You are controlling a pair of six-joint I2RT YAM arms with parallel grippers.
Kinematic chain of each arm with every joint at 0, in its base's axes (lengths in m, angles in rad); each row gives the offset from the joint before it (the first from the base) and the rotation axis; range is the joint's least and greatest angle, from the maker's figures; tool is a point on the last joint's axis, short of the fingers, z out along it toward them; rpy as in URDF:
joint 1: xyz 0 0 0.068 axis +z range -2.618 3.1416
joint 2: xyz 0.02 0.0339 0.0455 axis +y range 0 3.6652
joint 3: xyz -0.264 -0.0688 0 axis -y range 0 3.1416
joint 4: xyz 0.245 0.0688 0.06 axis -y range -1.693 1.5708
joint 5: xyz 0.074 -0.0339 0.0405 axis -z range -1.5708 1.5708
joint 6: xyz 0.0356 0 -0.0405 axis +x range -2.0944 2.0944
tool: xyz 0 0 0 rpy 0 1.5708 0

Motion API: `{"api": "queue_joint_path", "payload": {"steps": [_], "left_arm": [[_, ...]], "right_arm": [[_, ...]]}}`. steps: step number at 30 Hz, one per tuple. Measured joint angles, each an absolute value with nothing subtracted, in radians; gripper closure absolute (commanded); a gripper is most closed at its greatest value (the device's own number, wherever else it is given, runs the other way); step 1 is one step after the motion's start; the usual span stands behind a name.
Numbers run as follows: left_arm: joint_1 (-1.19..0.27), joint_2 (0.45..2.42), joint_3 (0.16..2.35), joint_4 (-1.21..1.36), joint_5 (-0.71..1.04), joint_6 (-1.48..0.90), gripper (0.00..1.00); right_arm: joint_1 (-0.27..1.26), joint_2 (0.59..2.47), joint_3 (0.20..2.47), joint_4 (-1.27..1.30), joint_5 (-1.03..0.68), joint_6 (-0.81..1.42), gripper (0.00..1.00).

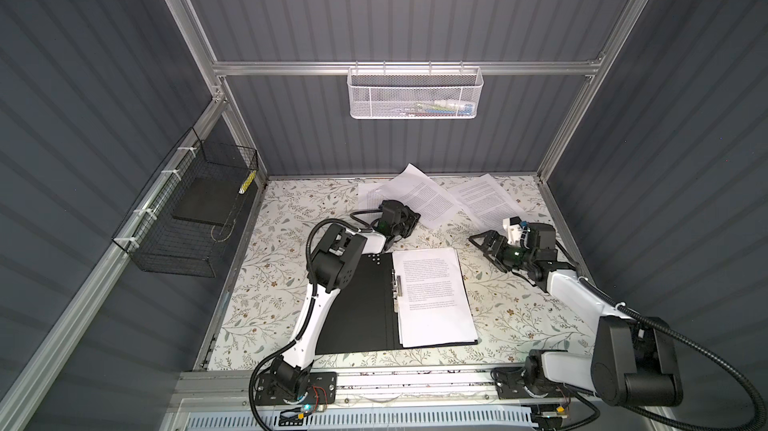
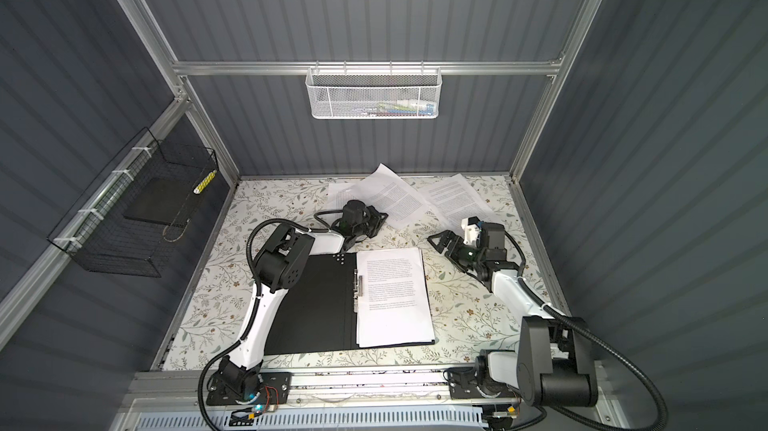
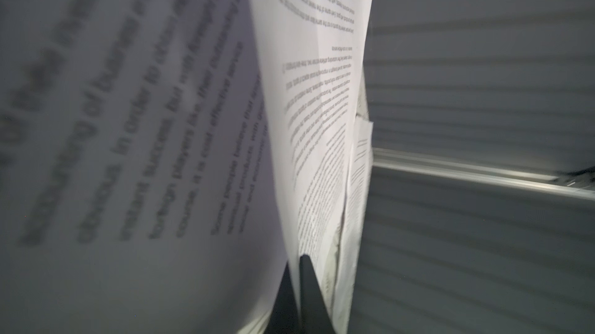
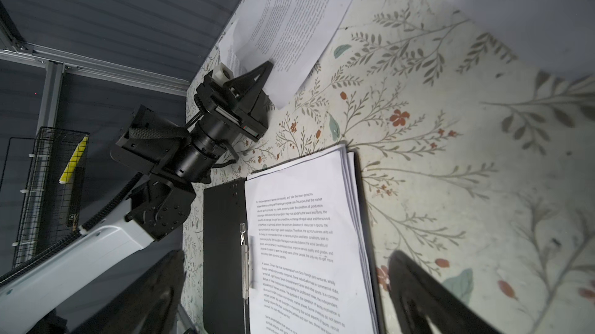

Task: Put the files into the folder
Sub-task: 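Reach the left gripper to the loose text sheets and grasp one, then lift the text sheet with the left gripper while the right gripper approaches it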

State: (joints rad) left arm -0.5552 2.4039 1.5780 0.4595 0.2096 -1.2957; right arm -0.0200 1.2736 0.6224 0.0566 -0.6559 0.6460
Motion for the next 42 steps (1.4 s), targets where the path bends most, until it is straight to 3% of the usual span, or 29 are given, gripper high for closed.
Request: {"api": "queue_joint_path", "payload": {"steps": [7, 12, 22, 29, 36, 42], "left_arm": [[-0.551, 2.204, 1.773, 0.009, 0.31, -0.867, 1.0], [-0.546, 2.101, 1.948, -0.165, 0.45, -0.685, 1.0], [-0.545, 2.136, 2.18, -0.493, 0.738, -0.458, 1.0], [-0.543, 2.136, 2.141, -0.545, 0.852, -0.391, 1.0], [-0.543, 2.13, 2.028, -0.473, 0.937, -0.422, 1.0], [-0.543, 2.081, 1.945, -0.392, 0.984, -0.469, 1.0]], "right_arm": [[-0.037, 1.287, 0.624, 0.172, -0.629, 0.655, 0.01], [-0.066, 1.355, 0.624, 0.315, -0.66, 0.708, 0.01], [-0.187, 1.444, 0.6, 0.621, -0.764, 0.888, 0.01], [-0.2, 1.457, 0.595, 0.799, -0.834, 0.967, 0.01], [-0.199, 1.625, 0.597, 1.061, -0.907, 1.106, 0.01], [-0.185, 1.699, 0.627, 1.169, -0.937, 1.192, 0.13]]}}
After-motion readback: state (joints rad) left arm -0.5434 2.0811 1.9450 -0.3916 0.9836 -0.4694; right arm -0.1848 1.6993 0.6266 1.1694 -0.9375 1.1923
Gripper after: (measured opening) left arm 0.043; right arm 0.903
